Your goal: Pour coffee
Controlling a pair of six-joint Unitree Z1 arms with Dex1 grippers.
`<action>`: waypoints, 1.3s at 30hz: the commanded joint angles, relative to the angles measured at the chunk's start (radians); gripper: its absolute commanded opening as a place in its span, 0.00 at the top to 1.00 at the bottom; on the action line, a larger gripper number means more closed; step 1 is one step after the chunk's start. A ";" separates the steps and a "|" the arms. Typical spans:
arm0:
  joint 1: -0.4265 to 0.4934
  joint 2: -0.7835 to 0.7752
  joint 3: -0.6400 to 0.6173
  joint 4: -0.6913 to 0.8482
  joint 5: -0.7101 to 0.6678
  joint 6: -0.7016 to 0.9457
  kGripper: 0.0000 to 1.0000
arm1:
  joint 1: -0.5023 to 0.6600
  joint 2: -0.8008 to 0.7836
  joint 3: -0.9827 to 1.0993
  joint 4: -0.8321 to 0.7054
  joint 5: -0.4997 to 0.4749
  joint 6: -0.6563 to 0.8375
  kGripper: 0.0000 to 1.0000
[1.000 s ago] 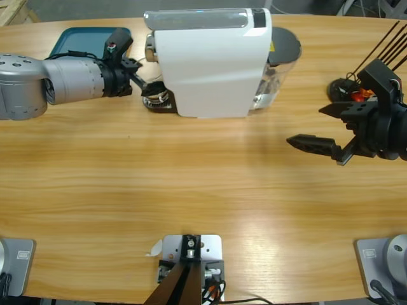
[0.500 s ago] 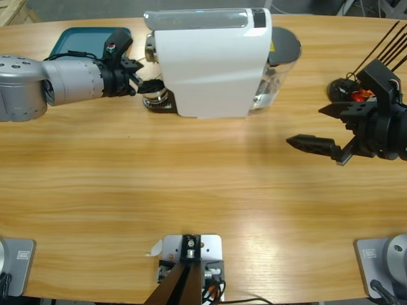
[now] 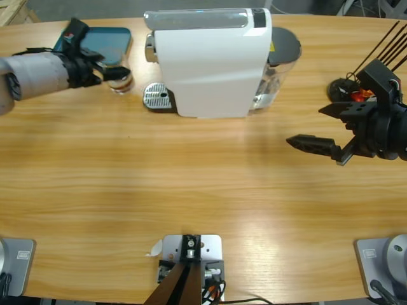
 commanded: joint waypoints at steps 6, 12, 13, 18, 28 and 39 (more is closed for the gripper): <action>0.186 -0.002 -0.143 0.062 0.008 -0.035 0.82 | 0.010 0.009 0.023 -0.020 -0.015 0.009 0.01; 0.264 0.146 -0.263 0.070 -0.001 -0.085 0.82 | 0.010 0.001 0.026 -0.024 -0.019 0.009 0.00; 0.267 0.158 -0.278 0.082 -0.001 -0.084 0.82 | 0.010 0.002 0.026 -0.024 -0.019 0.009 0.00; 0.289 0.209 -0.330 0.152 -0.001 -0.084 0.79 | 0.010 0.006 0.026 -0.027 -0.019 0.009 0.00; 0.332 0.286 -0.450 0.267 -0.001 -0.081 0.79 | 0.010 0.005 0.027 -0.029 -0.021 0.009 0.01; 0.341 0.367 -0.666 0.536 -0.009 -0.078 0.67 | 0.010 0.009 0.027 -0.033 -0.027 0.009 0.01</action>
